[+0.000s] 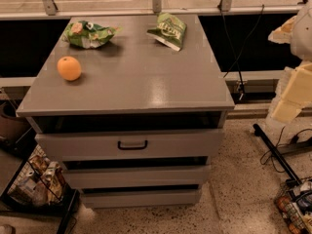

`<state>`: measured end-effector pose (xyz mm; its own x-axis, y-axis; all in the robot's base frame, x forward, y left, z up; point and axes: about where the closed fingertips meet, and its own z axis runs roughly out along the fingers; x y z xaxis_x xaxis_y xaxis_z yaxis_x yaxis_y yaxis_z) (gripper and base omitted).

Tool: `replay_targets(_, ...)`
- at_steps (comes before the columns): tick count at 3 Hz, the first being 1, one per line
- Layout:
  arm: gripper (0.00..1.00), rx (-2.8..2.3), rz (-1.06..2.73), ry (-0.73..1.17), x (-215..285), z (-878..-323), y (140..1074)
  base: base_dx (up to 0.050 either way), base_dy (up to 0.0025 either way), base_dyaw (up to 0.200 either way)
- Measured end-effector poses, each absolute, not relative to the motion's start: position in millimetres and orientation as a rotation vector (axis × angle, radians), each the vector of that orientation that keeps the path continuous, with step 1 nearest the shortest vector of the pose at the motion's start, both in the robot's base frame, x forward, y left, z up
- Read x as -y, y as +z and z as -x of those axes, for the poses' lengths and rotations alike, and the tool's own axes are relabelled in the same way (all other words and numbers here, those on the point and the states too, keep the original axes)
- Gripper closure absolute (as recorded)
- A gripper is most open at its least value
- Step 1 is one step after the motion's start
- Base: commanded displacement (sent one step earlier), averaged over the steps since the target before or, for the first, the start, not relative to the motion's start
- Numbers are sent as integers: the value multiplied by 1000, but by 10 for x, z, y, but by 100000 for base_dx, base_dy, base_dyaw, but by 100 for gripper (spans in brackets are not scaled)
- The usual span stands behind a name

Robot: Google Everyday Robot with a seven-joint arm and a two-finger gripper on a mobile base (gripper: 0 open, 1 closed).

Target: Pick green jalapeno chip bag

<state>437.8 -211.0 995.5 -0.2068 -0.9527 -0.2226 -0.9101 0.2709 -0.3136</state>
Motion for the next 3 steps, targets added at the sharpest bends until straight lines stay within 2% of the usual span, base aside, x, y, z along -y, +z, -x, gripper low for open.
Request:
replay_targets(1,0,-2180,1691,-160,2110,-4377,9956,2224,50,4605)
replay_targets(2,0,-2180,1691,-160,2110,-4377,9956,1773,-61,-7113)
replay_targets(3,0,-2177,1690,-162,2107,-4377,9964,2097,59,5373)
